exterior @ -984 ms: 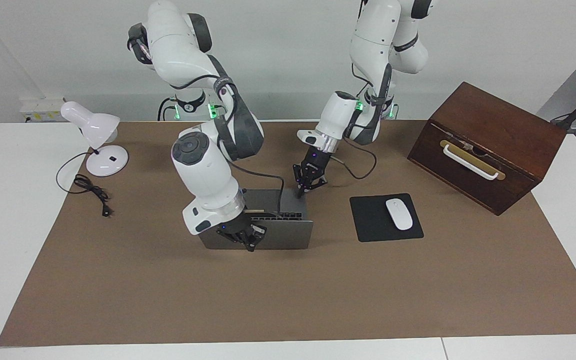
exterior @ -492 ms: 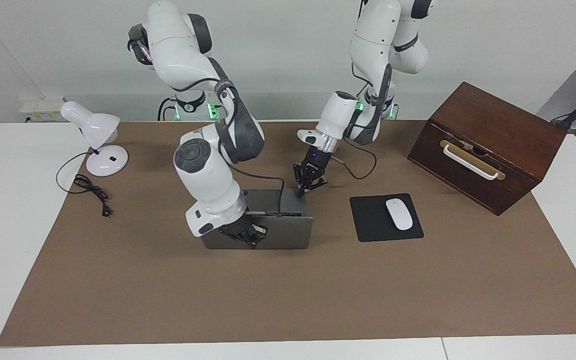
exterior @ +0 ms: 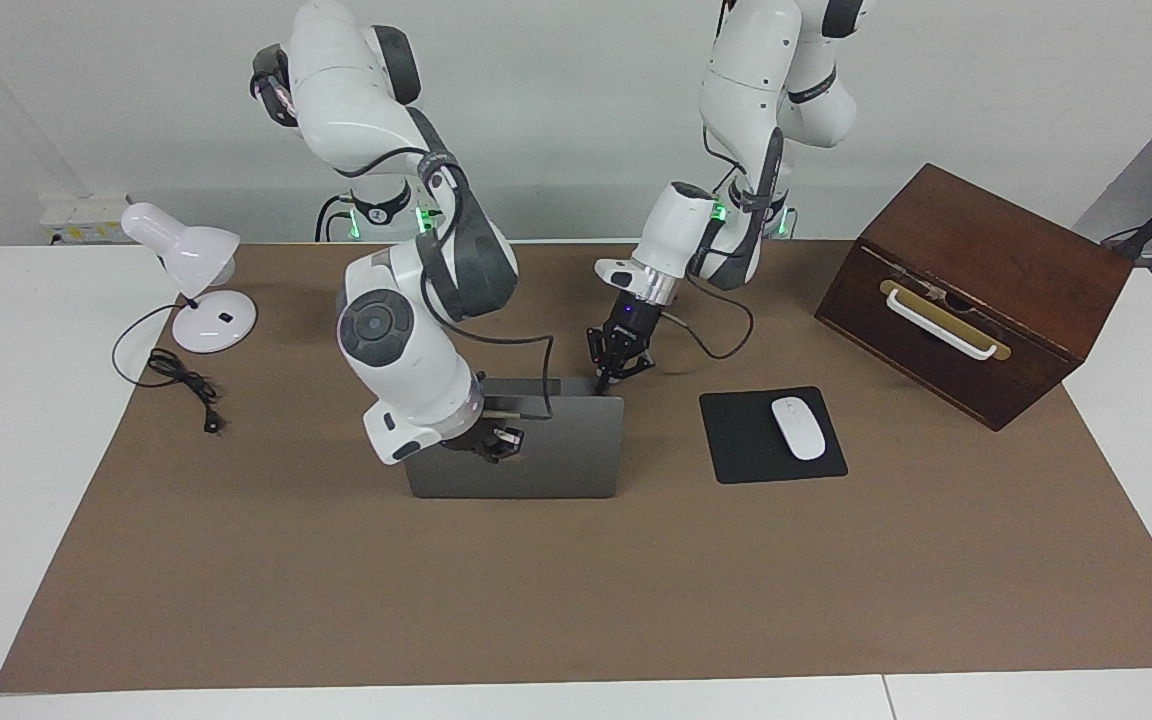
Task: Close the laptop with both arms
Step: 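Lower the right gripper onto the top edge of the laptop screen, then push the laptop screen down toward the keyboard with the right gripper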
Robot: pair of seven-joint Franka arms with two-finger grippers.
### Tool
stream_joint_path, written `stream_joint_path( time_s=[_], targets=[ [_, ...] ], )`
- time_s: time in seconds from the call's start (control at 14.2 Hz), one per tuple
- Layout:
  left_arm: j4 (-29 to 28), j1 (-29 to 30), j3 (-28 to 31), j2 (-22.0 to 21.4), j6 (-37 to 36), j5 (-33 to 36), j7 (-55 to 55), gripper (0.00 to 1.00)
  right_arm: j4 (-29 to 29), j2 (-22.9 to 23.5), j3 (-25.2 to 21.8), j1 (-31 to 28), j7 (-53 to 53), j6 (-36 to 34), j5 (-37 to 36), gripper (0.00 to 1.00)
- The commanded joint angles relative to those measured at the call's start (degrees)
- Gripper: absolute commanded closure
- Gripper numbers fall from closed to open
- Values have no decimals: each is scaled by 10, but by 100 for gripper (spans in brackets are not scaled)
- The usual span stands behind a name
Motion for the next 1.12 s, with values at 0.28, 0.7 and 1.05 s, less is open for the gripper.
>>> stream_joint_path(
  time_s=[0.28, 0.7, 1.05],
  targets=[
    [-33, -2, 10, 33, -5, -4, 19, 100, -15, -10, 8, -12, 13, -40, 18, 100],
    [-38, -2, 10, 33, -2, -4, 19, 100, -43, -5, 7, -19, 16, -59, 13, 100],
    [-38, -2, 10, 39, -1, -4, 19, 100, -60, -8, 7, -28, 15, -84, 13, 100]
  ],
)
